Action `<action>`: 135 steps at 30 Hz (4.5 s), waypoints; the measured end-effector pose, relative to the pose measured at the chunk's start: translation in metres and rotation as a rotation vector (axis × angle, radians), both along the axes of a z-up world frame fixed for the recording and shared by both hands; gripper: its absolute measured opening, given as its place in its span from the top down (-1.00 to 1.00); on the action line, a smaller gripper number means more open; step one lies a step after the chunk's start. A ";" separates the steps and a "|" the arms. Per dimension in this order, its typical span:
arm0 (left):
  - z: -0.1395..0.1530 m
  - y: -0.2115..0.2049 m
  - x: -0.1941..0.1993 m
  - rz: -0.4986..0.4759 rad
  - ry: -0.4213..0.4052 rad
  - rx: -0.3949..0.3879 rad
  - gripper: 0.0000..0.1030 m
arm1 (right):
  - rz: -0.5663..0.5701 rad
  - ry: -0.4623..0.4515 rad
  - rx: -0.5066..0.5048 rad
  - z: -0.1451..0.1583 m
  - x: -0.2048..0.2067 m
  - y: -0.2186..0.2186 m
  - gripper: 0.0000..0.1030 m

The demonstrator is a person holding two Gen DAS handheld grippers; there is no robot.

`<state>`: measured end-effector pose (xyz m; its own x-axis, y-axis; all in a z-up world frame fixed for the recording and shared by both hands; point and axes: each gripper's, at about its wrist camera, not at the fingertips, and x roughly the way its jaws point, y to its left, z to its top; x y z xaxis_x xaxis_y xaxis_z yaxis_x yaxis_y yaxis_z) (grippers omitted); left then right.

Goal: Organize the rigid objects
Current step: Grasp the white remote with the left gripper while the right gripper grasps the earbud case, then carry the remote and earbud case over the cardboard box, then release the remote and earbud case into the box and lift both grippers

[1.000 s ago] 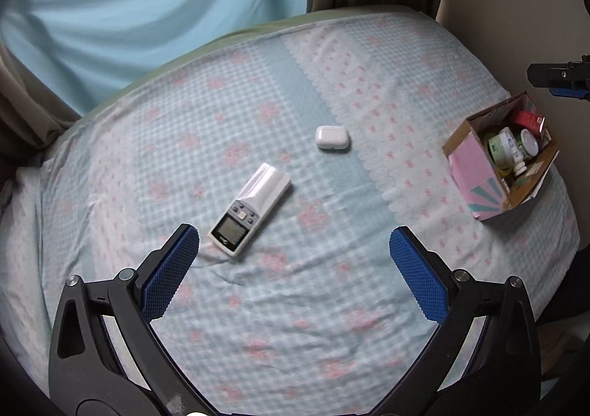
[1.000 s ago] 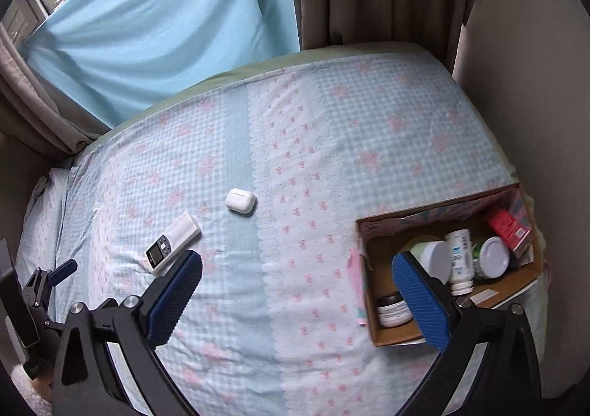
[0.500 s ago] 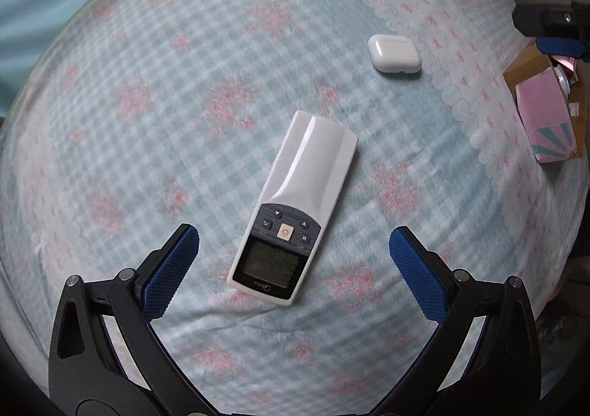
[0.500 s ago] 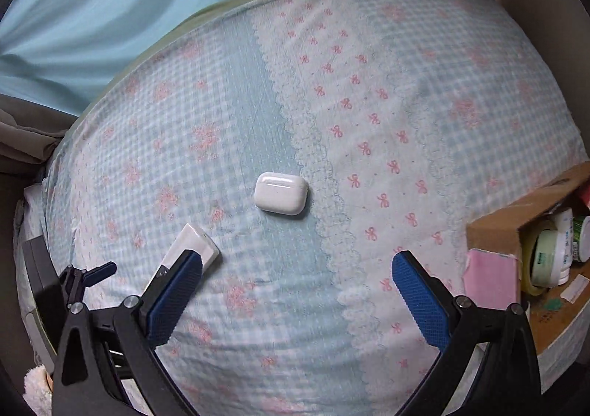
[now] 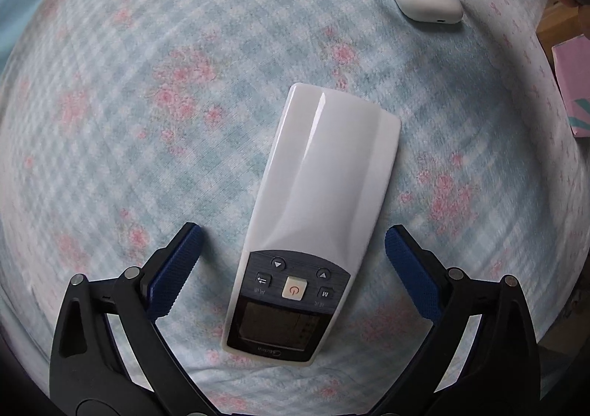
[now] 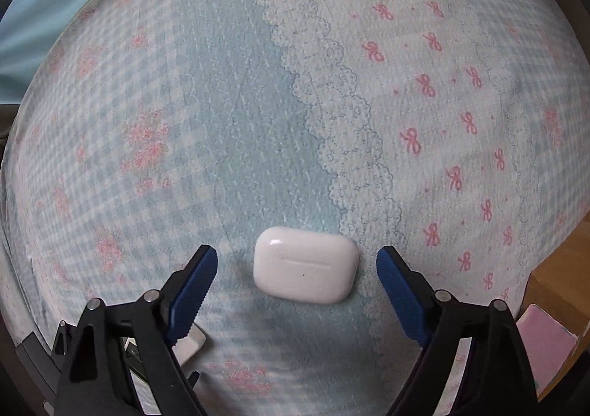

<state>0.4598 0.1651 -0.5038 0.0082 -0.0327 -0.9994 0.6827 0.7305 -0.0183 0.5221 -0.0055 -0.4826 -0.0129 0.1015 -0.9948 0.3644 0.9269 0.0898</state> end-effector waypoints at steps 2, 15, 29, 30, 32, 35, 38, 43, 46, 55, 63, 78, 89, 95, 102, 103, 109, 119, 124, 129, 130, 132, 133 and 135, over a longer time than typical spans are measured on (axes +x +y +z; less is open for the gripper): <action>-0.004 -0.003 -0.002 -0.010 -0.011 0.009 -0.85 | -0.026 0.020 0.006 -0.009 0.000 -0.003 -0.44; 0.004 -0.027 -0.014 -0.059 -0.050 0.012 -0.11 | -0.073 0.036 -0.026 -0.018 -0.009 -0.002 -0.09; 0.050 -0.010 -0.021 0.052 -0.011 -0.072 -0.10 | 0.029 -0.045 -0.001 0.039 -0.025 0.007 -0.09; 0.057 -0.011 -0.022 0.057 -0.012 -0.079 -0.10 | 0.026 -0.054 0.007 0.047 -0.028 0.006 -0.09; 0.073 -0.013 -0.024 0.061 -0.020 -0.089 -0.10 | 0.019 -0.074 0.024 0.066 -0.034 0.003 -0.09; 0.101 -0.022 -0.028 0.052 -0.042 -0.097 -0.10 | 0.009 -0.103 0.041 0.096 -0.046 -0.008 -0.09; 0.134 -0.038 -0.034 0.030 -0.066 -0.110 -0.10 | -0.009 -0.134 0.050 0.127 -0.057 -0.026 -0.09; 0.189 -0.078 -0.048 -0.030 -0.118 -0.125 -0.09 | -0.046 -0.195 0.055 0.177 -0.081 -0.073 -0.09; 0.218 -0.110 -0.058 -0.062 -0.141 -0.136 -0.09 | -0.072 -0.230 0.061 0.207 -0.105 -0.108 -0.09; 0.275 -0.227 -0.099 -0.047 -0.137 -0.224 -0.08 | -0.050 -0.296 0.023 0.262 -0.181 -0.220 -0.09; 0.265 -0.340 -0.143 -0.059 -0.073 -0.270 -0.07 | -0.048 -0.270 -0.007 0.257 -0.244 -0.317 -0.09; 0.184 -0.441 -0.188 -0.152 0.034 -0.140 -0.07 | -0.047 -0.199 0.086 0.156 -0.294 -0.386 -0.09; 0.147 -0.469 -0.184 -0.205 0.073 -0.062 -0.07 | -0.024 -0.191 0.127 0.106 -0.268 -0.402 -0.09; 0.135 -0.488 -0.181 -0.203 0.060 -0.050 -0.15 | 0.012 -0.208 0.134 0.094 -0.244 -0.403 -0.09; 0.142 -0.481 -0.180 -0.118 0.083 -0.128 -0.99 | 0.028 -0.238 0.095 0.098 -0.226 -0.412 -1.00; 0.142 -0.477 -0.181 -0.103 0.084 -0.128 -0.99 | 0.029 -0.243 0.079 0.100 -0.226 -0.413 -1.00; 0.142 -0.464 -0.187 -0.069 0.100 -0.108 -0.99 | -0.005 -0.257 0.073 0.109 -0.233 -0.420 -1.00; 0.159 -0.451 -0.194 -0.083 0.071 -0.131 -0.99 | -0.019 -0.263 0.055 0.128 -0.245 -0.411 -1.00; 0.186 -0.433 -0.203 -0.061 0.033 -0.162 -0.99 | -0.005 -0.286 0.034 0.154 -0.254 -0.397 -1.00; 0.234 -0.400 -0.215 0.001 -0.032 -0.218 -0.99 | 0.032 -0.347 -0.002 0.208 -0.266 -0.371 -1.00; 0.248 -0.391 -0.218 0.016 -0.057 -0.231 -0.99 | 0.046 -0.362 -0.015 0.222 -0.269 -0.363 -1.00; 0.280 -0.372 -0.226 0.053 -0.112 -0.258 -0.99 | 0.082 -0.402 -0.039 0.254 -0.275 -0.346 -1.00; 0.297 -0.361 -0.231 0.074 -0.141 -0.269 -0.99 | 0.101 -0.426 -0.049 0.270 -0.279 -0.336 -1.00; 0.330 -0.339 -0.241 0.118 -0.209 -0.293 -0.99 | 0.137 -0.470 -0.070 0.303 -0.285 -0.317 -1.00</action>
<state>0.2188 -0.1737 -0.1733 0.2320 -0.3039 -0.9240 0.6053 0.7887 -0.1075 0.2369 -0.3223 -0.1800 0.4300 0.0631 -0.9006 0.1736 0.9732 0.1511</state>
